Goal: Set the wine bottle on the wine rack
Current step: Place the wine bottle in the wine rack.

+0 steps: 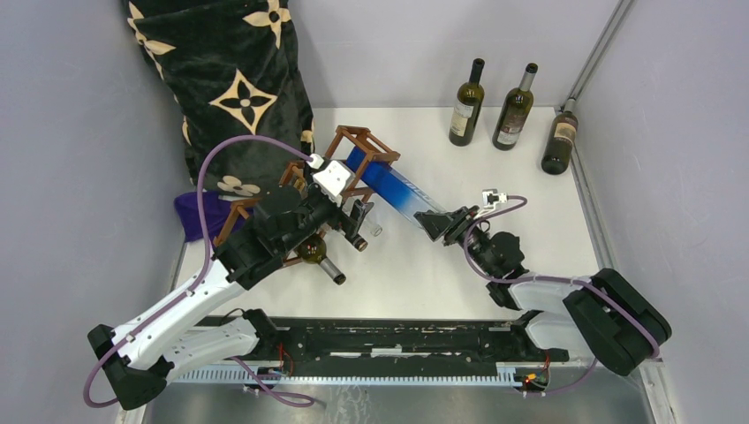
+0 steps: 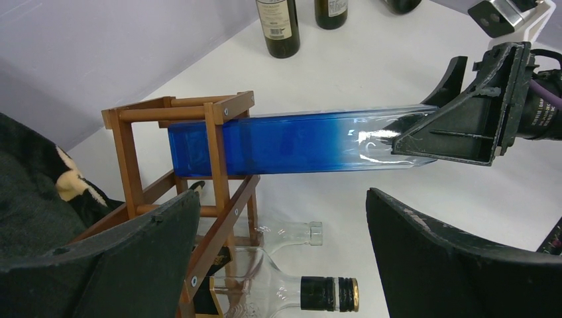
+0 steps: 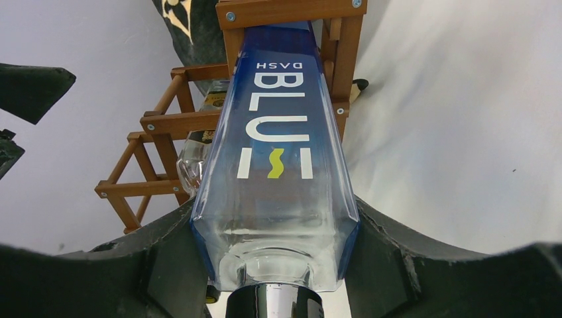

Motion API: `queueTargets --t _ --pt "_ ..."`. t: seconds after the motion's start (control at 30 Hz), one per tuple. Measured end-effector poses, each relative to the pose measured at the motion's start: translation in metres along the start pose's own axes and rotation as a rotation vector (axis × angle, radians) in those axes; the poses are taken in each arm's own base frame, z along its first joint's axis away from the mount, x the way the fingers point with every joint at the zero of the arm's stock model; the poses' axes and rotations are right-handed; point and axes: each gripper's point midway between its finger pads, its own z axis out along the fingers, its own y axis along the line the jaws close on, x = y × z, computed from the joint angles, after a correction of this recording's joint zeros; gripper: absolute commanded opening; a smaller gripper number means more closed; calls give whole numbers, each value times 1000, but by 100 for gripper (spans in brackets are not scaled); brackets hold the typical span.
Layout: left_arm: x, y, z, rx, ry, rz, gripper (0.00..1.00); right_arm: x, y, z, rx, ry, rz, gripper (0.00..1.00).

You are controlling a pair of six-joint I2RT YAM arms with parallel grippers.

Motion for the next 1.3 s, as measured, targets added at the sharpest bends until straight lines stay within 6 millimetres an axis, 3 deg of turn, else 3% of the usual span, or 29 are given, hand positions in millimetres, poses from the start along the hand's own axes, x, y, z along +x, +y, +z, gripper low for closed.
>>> queueTargets --t 0.77,1.2,1.23,1.3 --pt "-2 3 -2 -15 -6 -1 100 10 1 46 8 -1 2 2" --pt "-4 4 -5 -17 -16 -2 100 17 -1 58 46 -10 -12 7" --pt "-4 4 -5 -17 -16 -2 100 17 -1 61 46 -11 -12 7" --pt "-4 4 -5 -17 -16 -2 100 18 0 67 46 -13 -12 20"
